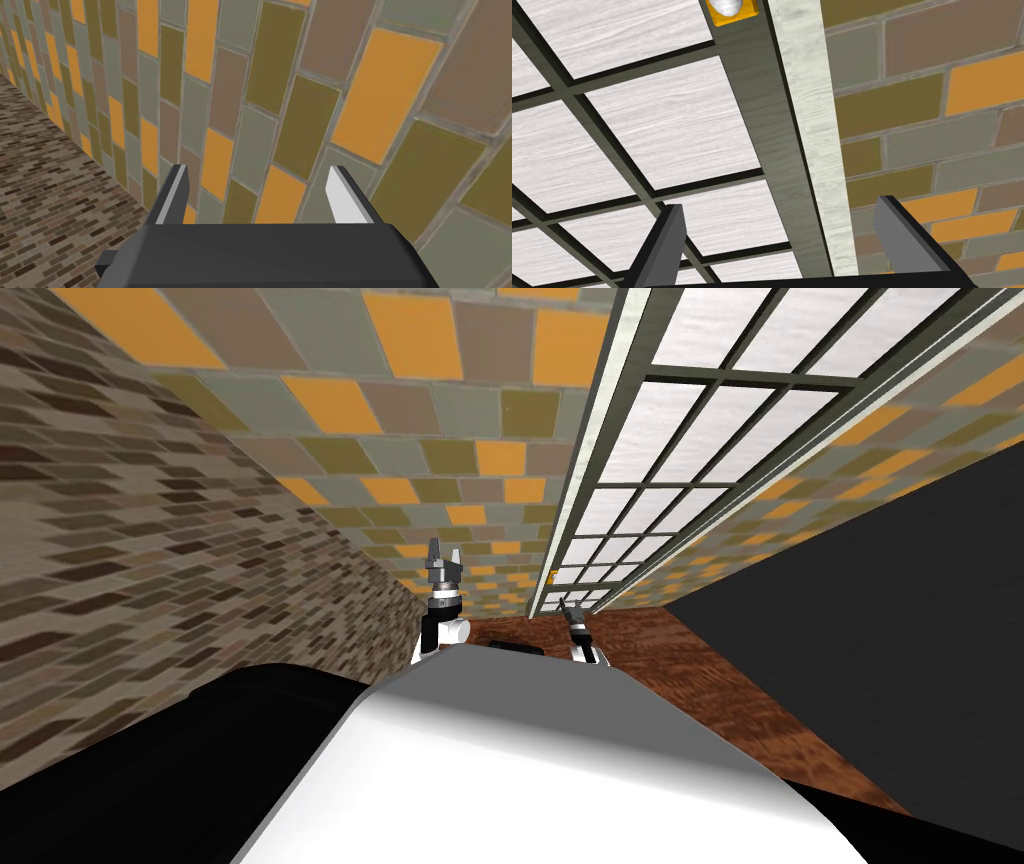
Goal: Pull the door open
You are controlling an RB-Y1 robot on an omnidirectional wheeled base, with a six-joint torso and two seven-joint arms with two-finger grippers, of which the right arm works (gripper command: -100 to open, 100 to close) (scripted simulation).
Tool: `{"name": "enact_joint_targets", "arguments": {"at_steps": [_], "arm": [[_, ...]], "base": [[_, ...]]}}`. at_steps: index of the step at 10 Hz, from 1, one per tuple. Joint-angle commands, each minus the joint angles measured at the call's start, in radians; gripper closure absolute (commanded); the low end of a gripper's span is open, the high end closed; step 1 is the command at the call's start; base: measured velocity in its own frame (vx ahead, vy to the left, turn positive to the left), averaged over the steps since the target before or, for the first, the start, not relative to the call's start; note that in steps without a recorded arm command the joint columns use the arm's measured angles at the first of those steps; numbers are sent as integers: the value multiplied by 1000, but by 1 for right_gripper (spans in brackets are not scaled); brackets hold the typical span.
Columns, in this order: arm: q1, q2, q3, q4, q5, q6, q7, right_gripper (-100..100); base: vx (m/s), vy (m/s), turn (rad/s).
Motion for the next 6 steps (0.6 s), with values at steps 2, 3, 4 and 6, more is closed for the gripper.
{"name": "enact_joint_targets", "arguments": {"at_steps": [2, 3, 4, 6], "arm": [[-21, -4, -2, 69, 22, -10, 65, -100], [-32, -6, -4, 102, 29, -16, 88, -100], [-32, -6, -4, 102, 29, -16, 88, -100], [-53, -10, -8, 162, 42, -29, 130, -100]], "base": [[95, -28, 32], [99, -28, 28], [66, -20, 10], [60, -22, 20]]}}
